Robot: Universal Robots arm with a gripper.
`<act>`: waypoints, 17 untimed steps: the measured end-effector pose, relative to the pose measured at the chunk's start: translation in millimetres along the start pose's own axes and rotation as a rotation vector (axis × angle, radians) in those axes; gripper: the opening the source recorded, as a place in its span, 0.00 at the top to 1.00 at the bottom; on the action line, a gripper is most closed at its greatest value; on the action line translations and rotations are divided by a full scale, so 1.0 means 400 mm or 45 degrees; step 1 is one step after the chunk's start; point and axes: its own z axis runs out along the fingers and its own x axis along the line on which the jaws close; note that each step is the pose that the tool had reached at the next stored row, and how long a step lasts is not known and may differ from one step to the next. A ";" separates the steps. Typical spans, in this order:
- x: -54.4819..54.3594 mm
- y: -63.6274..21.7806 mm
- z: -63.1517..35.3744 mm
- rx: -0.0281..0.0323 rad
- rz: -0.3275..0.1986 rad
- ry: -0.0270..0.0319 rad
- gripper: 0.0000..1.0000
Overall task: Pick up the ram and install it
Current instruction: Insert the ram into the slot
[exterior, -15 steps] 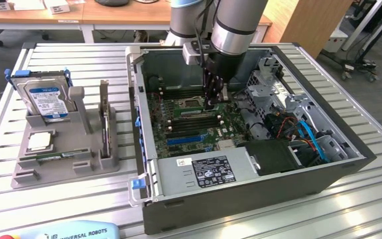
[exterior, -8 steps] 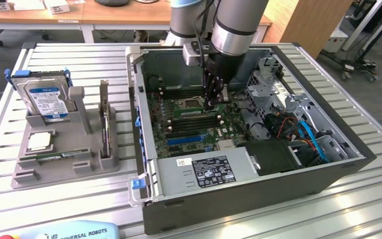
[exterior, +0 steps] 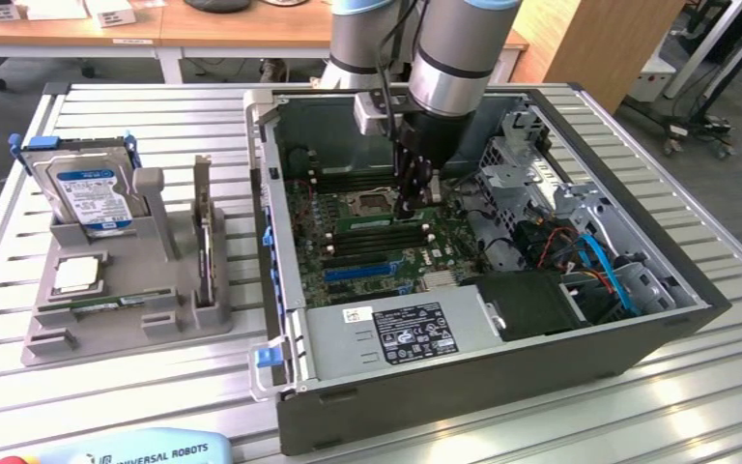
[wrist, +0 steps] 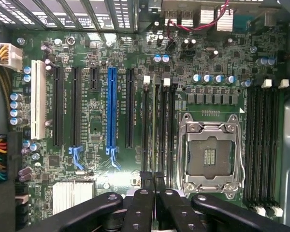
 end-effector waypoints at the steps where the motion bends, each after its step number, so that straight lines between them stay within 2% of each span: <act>1: 0.000 0.000 0.000 0.0000 0.000 0.0000 0.89; 17: 0.005 -0.008 0.002 0.0004 0.014 -0.0018 0.89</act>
